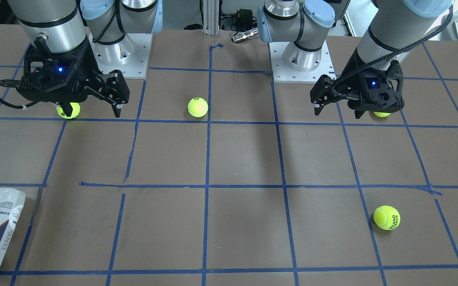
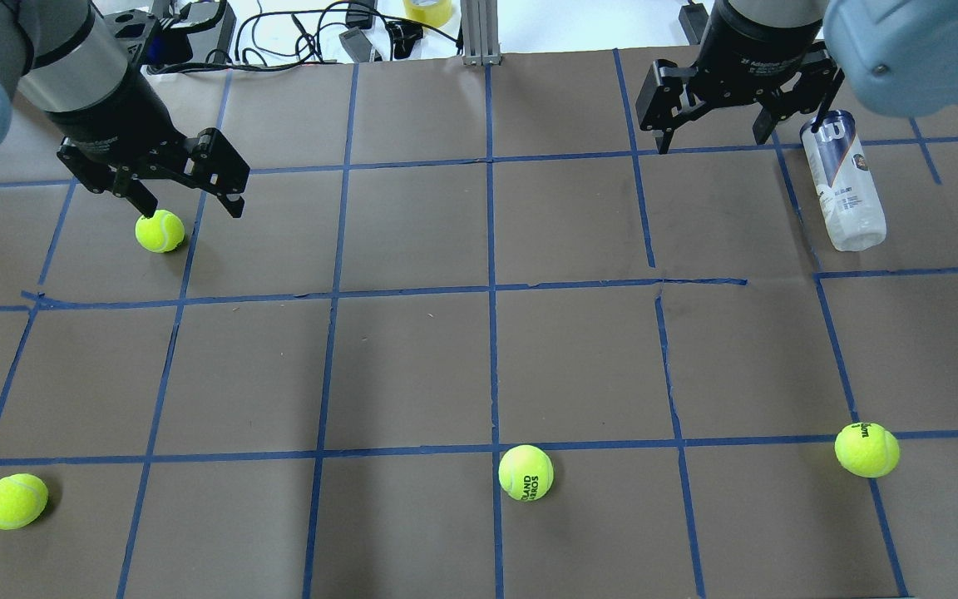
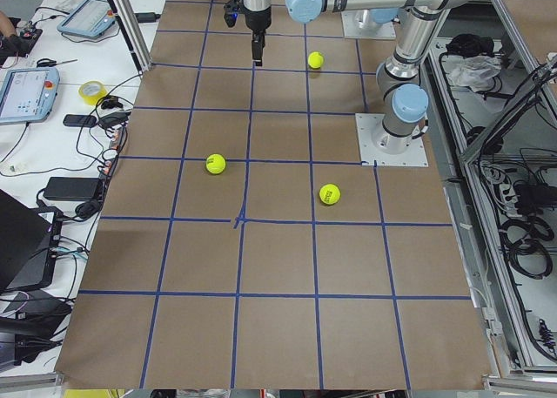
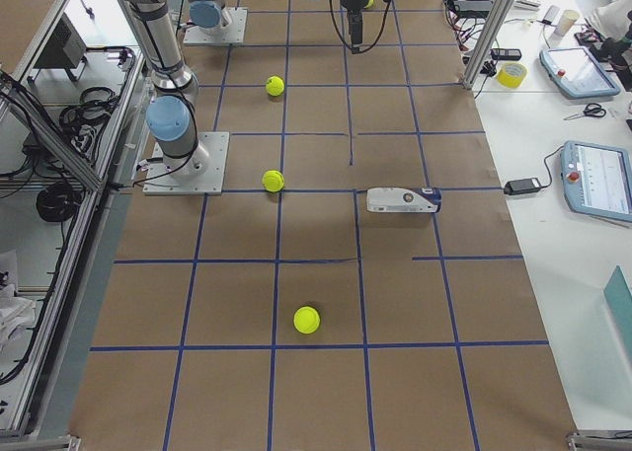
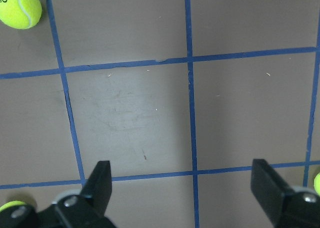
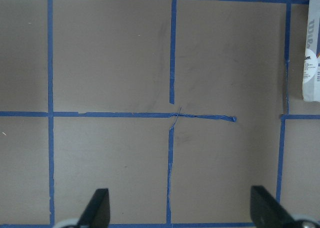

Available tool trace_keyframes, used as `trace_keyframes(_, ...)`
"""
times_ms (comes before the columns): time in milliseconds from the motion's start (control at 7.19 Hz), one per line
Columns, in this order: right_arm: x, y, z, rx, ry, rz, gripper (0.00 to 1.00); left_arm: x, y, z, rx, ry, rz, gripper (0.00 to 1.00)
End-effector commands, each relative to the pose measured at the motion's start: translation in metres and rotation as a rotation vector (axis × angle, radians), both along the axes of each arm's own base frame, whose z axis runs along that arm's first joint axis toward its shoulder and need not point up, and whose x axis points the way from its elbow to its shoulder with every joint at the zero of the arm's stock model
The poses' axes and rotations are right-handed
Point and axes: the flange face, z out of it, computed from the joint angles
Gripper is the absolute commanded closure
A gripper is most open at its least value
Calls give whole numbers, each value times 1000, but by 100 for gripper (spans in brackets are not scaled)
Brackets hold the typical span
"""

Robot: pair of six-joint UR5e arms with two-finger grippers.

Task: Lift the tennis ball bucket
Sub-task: 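Move the right gripper down toward the upright white-and-navy tennis ball can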

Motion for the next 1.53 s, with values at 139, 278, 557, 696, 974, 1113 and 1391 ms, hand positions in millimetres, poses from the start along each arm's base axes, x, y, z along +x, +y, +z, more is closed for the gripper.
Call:
trace_keyframes(139,-4,-6,-1,-19,1,5,0,0,1,2,-3,-2,-6,0)
trace_keyframes(278,-10,-13,-7,-19,4,-7,0,0,1,2,-3,-2,-8,0)
trace_keyframes(557,-72,-38,-27,22,18,-107,0,0,1,2,-3,-2,-8,0)
trace_keyframes(696,-133,-56,-48,60,9,-191,0,1,1,2,-3,-2,-6,0)
trace_keyframes(974,-226,-112,-122,106,11,-224,0,4,0,3,-8,0,2,0)
trace_keyframes(1113,-266,-128,-146,85,15,-241,0,5,1,0,1,1,6,0)
trace_keyframes(1391,-292,-168,-203,34,28,-250,0,5,4,-3,1,1,15,0)
